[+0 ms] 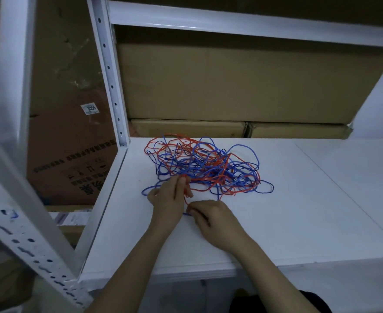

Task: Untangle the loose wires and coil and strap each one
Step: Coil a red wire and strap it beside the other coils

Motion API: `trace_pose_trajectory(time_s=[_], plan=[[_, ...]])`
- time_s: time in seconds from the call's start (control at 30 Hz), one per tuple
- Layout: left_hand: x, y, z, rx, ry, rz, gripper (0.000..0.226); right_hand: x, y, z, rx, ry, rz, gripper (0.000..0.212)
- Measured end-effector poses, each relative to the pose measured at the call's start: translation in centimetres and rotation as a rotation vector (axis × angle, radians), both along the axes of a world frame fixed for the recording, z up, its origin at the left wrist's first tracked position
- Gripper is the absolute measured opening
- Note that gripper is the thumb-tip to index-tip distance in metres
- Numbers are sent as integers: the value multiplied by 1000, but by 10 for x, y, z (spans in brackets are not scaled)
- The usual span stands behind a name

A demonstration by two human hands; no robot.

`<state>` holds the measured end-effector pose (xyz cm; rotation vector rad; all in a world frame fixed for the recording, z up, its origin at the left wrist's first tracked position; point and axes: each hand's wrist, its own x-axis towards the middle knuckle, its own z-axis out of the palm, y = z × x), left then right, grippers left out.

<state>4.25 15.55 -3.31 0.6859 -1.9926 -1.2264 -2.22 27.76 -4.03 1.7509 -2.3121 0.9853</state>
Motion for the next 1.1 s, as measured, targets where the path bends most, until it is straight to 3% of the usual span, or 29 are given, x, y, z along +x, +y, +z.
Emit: trace_pose_trajectory(time_s=[0.13, 0.23, 0.3, 0.4, 0.5, 0.63, 0.7, 0.83, 1.0, 1.1], plan=[[0, 5, -6, -339, -196, -72, 23, -2, 6, 5, -57, 43, -75, 19], [3, 0, -3, -405, -313, -133, 29, -6, 6, 8, -185, 140, -210, 4], [8, -1, 1, -355, -336, -202, 34, -14, 4, 11, -226, 17, -289, 14], [19, -3, 7, -70, -279, -320, 29, -30, 2, 13, -252, -210, -196, 13], [28, -10, 16, 289, -186, -400, 36, -39, -4, 6, -257, -281, -78, 3], [30, -14, 26, 829, 292, -577, 44, -54, -11, -9, -89, -238, -76, 14], [24, -16, 31, 946, 437, -515, 46, -62, -13, -10, -54, -292, -93, 17], [9, -22, 42, 779, 382, -337, 43, -76, -20, 13, -193, -530, -196, 26], [-15, -23, 75, 564, 295, -329, 44, -90, -26, 82, -593, -768, -280, 21], [-30, -17, 98, 498, 327, -347, 42, -94, -27, 124, -783, -793, -239, 23]])
